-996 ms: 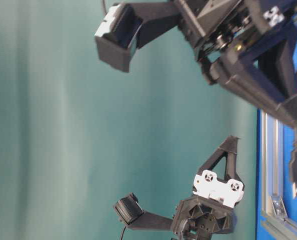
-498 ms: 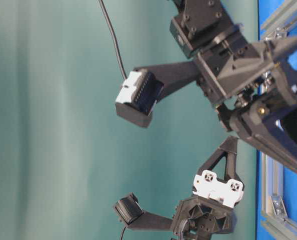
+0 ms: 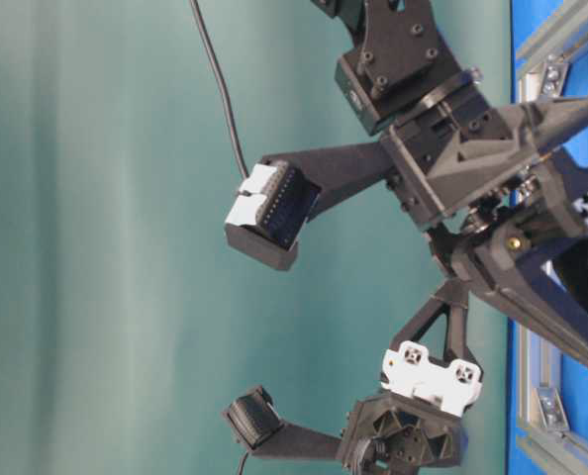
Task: Insert the wire through the string loop located on the left side.
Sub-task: 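Carry the cable plug left toward the white zip-tie loop, then push the plug end through the white zip-tie loop with the right gripper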
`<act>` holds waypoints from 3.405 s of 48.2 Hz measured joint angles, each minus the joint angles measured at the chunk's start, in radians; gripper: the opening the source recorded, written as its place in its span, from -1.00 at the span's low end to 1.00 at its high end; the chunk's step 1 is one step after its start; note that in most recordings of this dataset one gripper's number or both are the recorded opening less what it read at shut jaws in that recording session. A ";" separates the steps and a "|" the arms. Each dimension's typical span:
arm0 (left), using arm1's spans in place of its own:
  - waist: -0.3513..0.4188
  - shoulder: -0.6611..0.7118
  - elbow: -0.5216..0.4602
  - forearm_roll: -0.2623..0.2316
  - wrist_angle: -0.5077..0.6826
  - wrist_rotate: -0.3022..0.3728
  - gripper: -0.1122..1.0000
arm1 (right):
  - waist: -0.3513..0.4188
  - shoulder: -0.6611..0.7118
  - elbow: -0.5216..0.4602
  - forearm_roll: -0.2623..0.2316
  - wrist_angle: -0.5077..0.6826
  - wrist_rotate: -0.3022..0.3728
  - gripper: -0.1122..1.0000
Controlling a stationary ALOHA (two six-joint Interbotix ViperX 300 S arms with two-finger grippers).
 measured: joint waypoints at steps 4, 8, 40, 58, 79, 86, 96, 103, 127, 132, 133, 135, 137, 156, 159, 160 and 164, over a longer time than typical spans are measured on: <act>0.000 0.000 0.002 0.000 0.002 0.000 -0.80 | 0.000 0.000 0.000 0.000 0.000 -0.002 -0.80; 0.000 0.000 0.002 0.000 0.002 0.000 -0.80 | 0.000 0.000 0.000 0.002 0.000 0.000 -0.80; 0.000 0.000 0.003 0.000 0.002 0.000 -0.80 | 0.000 0.000 0.000 0.002 0.000 0.000 -0.80; 0.000 0.000 0.002 0.000 0.002 0.000 -0.80 | 0.000 0.000 0.000 0.000 0.000 0.000 -0.80; 0.000 0.000 0.002 0.000 0.002 0.000 -0.80 | 0.000 0.000 0.000 0.002 0.000 0.000 -0.80; 0.000 0.000 0.002 0.000 0.002 0.000 -0.80 | 0.000 0.000 0.000 0.002 0.000 0.000 -0.80; 0.000 0.000 0.003 0.000 0.000 0.000 -0.80 | 0.000 0.000 0.000 0.002 0.000 0.000 -0.80; 0.000 0.000 0.003 0.000 0.002 0.000 -0.80 | 0.000 0.005 -0.002 0.002 -0.002 0.000 -0.80; 0.000 0.000 0.002 0.000 0.002 -0.002 -0.80 | 0.000 0.110 -0.152 0.002 0.009 0.000 -0.80; 0.000 0.000 0.002 0.000 0.002 -0.005 -0.80 | 0.000 0.130 -0.179 0.002 0.015 0.000 -0.80; 0.000 0.000 0.002 0.000 0.002 -0.005 -0.80 | 0.000 0.133 -0.183 0.002 0.018 0.000 -0.80; 0.000 0.000 0.002 0.000 0.002 -0.005 -0.80 | 0.000 0.140 -0.190 0.002 0.021 0.000 -0.80; 0.000 -0.002 0.002 0.000 0.002 -0.005 -0.80 | -0.002 0.144 -0.195 0.002 0.025 0.000 -0.80; 0.000 -0.009 0.012 0.000 0.002 -0.011 -0.80 | -0.002 0.146 -0.204 0.000 0.032 0.000 -0.80; 0.000 -0.025 0.031 0.000 0.002 -0.011 -0.80 | -0.002 0.146 -0.204 0.002 0.032 0.000 -0.80; 0.000 -0.032 0.038 0.000 0.002 -0.011 -0.80 | -0.002 0.146 -0.204 0.002 0.032 0.000 -0.80; 0.000 -0.063 0.072 0.000 0.000 -0.011 -0.80 | -0.002 0.146 -0.204 0.002 0.032 0.000 -0.80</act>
